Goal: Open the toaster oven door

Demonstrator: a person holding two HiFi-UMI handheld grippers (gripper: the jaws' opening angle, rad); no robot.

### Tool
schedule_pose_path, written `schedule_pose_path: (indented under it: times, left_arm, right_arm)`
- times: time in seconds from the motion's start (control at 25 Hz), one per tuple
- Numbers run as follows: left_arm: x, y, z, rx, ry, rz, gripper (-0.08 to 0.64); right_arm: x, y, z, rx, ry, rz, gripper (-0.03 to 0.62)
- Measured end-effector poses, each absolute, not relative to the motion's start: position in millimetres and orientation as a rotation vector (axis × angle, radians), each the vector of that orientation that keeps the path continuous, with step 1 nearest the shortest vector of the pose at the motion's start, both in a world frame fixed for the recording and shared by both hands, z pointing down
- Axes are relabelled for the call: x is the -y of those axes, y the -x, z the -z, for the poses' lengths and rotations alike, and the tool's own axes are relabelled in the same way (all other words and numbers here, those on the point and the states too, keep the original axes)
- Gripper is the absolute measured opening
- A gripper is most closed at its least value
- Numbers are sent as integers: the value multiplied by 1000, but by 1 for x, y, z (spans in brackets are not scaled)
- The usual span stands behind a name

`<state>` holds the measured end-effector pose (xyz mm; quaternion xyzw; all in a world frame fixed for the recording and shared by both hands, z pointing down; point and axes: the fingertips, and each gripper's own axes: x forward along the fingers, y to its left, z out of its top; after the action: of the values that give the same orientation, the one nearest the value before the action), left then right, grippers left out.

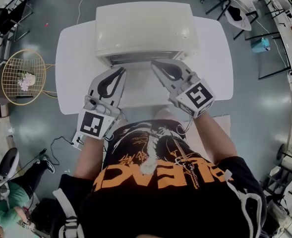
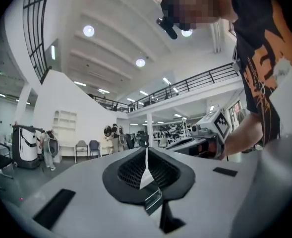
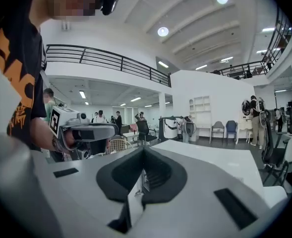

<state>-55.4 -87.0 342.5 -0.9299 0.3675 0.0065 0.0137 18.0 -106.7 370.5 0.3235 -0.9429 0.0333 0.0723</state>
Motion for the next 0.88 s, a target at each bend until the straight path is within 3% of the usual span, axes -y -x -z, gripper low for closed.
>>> schedule_pose_path:
  times: [0.2,0.88]
  left_arm:
    - [76,60,-300,-1208,2877,-181,20]
    - [71,56,-293,-1203,2859,-135,20]
  right_arm:
    - [90,-26,-335,2911,-1053,-66,12]
    - [83,-28,-313,2930,-1145,3,12]
